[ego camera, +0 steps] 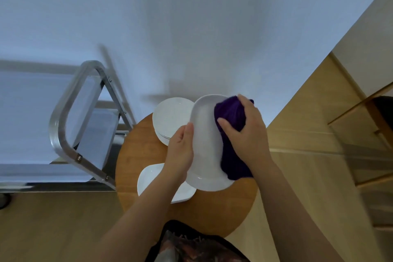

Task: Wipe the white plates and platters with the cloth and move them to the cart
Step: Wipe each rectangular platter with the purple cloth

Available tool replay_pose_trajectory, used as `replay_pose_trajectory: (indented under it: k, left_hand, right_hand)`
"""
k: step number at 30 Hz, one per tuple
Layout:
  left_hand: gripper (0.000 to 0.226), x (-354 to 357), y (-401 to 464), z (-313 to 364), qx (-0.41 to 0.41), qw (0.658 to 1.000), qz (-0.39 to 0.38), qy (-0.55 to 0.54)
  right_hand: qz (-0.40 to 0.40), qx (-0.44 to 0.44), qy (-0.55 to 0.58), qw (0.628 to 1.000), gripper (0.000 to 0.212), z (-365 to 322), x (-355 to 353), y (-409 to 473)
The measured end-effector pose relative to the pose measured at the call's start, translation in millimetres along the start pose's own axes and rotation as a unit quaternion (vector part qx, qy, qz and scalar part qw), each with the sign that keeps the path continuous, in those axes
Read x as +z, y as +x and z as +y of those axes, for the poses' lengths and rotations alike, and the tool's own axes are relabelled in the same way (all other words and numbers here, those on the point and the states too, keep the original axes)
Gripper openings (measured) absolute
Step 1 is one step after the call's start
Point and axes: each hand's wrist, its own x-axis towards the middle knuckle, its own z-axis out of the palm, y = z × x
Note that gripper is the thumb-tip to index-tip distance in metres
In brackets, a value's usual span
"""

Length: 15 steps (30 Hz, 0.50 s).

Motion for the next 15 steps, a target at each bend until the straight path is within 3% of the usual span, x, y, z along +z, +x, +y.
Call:
replay_pose_trajectory:
  k: [4, 10, 13, 15]
  left_hand:
    - [0.033, -1, -3, 6, 0.034, 0.999, 0.0, -0.018]
    - [0.035, -14, 11, 23, -0.01, 0.993, 0.082, -0.083]
    - [0.032, -18, 16, 25, -0.06, 0.989, 0.08, -0.109]
    - [0.028, -16, 19, 23, -0.122, 0.98, 0.068, -0.141]
  right_hand:
    - [-0.088, -0.038, -0.002, 0.995, 0.047, -9, 24, -4]
    - [-0.221, -0.085, 0.083, 0.968, 0.052, -21, 45, -56]
    - [-0.237, -0.119, 0.055, 0.963, 0.069, -19, 44, -72]
    - [-0.192, -0.166, -0.022, 0.967, 0.079, -17, 44, -77]
